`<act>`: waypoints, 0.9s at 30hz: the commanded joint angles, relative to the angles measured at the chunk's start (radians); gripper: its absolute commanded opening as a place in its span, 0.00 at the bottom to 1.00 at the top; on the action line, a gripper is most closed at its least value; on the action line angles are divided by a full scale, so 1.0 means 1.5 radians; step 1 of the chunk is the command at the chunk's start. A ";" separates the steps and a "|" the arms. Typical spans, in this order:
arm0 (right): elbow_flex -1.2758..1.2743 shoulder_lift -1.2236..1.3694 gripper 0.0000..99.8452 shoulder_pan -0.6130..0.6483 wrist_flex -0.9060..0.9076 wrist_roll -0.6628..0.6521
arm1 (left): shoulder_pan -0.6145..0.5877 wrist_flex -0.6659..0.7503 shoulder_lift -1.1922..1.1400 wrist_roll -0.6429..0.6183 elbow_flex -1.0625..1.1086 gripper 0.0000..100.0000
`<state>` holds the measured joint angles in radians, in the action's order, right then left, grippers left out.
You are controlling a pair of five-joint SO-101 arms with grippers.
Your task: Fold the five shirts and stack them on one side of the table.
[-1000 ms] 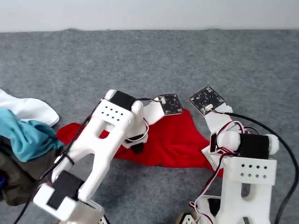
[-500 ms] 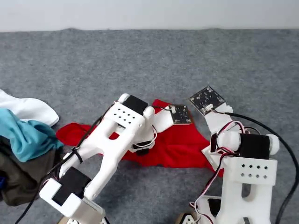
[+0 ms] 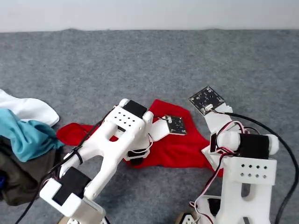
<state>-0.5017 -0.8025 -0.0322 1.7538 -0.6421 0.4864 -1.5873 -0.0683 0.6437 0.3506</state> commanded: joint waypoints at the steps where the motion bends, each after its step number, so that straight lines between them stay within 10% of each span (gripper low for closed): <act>1: 0.024 -0.018 0.17 -0.007 0.027 0.004 | -0.027 -0.014 0.008 0.011 -0.001 0.16; 27: 0.024 -0.012 0.17 -0.003 0.026 0.006 | -0.062 0.217 0.002 -0.021 0.212 0.19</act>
<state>-0.5017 -0.8025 -0.0322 1.7538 -0.6421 0.3974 -1.3034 -0.0713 0.6222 0.6575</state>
